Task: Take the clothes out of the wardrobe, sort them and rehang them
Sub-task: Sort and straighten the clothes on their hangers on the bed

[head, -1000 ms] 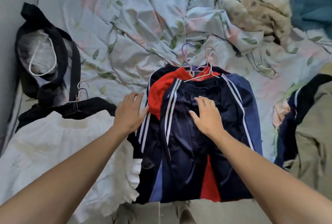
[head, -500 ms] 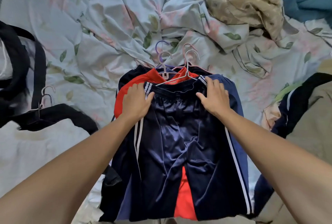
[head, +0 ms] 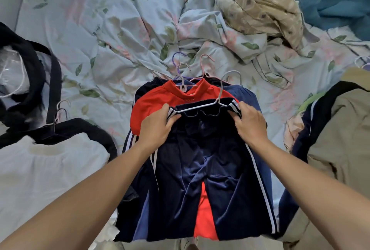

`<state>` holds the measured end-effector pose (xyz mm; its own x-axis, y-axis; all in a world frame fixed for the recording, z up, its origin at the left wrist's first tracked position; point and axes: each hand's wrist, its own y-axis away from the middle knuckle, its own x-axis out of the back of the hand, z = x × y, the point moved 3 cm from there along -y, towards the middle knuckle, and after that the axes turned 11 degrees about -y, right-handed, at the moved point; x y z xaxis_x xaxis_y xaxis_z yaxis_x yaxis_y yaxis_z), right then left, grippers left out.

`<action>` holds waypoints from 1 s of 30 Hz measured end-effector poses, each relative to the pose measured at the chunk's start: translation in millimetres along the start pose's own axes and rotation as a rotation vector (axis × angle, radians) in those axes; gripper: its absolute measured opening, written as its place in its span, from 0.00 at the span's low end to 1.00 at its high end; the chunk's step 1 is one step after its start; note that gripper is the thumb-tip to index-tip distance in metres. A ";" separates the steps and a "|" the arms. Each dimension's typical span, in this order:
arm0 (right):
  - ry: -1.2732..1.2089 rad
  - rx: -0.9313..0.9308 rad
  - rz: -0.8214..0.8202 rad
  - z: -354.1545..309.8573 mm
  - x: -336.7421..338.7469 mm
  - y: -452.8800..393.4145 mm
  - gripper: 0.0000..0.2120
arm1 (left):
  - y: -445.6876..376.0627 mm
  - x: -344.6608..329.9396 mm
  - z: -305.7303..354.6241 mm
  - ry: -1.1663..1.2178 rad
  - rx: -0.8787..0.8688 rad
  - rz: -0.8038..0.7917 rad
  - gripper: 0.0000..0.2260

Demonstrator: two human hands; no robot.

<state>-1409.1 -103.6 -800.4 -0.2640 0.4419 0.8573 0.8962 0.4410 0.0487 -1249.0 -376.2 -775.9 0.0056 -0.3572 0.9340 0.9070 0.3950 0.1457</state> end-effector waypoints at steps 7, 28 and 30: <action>-0.054 -0.109 0.028 -15.6 43.6 93.4 0.20 | 68.4 30.2 14.7 -0.044 -0.061 0.018 0.20; 0.071 0.092 0.046 -349.5 102.5 367.2 0.20 | 390.7 269.9 -173.3 -0.211 -0.032 0.084 0.18; 0.070 0.133 0.029 -384.5 84.5 368.0 0.20 | 403.8 289.2 -206.4 -0.219 -0.001 0.101 0.18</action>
<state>-964.5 -204.4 -513.0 -0.2091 0.4023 0.8913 0.8466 0.5306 -0.0409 -794.2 -494.7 -514.3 0.0047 -0.1235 0.9923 0.9069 0.4187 0.0478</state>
